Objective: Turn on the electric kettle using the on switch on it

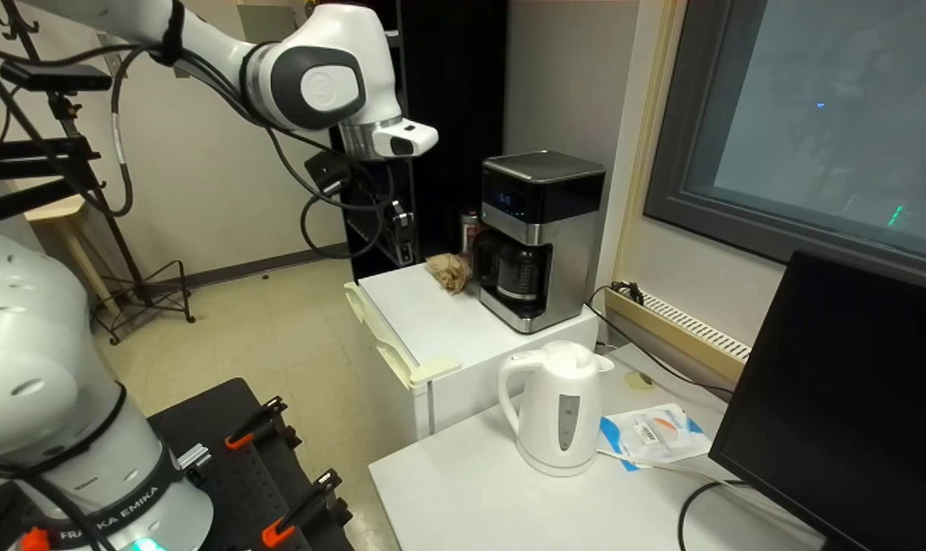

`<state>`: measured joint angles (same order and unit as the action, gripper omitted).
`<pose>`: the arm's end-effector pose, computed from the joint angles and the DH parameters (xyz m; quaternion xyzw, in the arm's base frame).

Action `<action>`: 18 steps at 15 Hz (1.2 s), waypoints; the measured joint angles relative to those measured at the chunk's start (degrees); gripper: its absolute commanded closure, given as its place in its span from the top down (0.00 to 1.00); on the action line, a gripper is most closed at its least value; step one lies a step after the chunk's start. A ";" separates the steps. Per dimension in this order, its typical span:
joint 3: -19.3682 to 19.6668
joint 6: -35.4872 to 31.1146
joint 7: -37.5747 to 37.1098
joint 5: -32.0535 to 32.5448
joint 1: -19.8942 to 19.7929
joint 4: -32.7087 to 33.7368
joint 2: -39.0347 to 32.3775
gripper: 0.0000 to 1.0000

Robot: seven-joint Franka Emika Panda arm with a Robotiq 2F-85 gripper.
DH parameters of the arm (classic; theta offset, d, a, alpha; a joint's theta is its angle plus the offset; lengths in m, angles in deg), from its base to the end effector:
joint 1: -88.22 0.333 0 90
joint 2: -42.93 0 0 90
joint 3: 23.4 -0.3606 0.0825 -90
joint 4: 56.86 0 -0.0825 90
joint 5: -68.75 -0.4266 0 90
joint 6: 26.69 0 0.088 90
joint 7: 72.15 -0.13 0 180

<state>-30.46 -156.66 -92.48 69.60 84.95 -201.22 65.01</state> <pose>0.4495 0.0292 0.4218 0.9873 -0.1420 0.0702 0.0150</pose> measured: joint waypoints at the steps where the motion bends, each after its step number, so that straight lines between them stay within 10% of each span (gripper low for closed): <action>1: 0.27 -1.36 -0.52 0.05 -0.61 -0.37 -0.32 0.07; 18: 3.74 -11.32 -18.34 8.21 -6.23 7.74 -17.79 0.00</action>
<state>-26.72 -167.99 -110.82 77.80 78.72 -193.48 47.21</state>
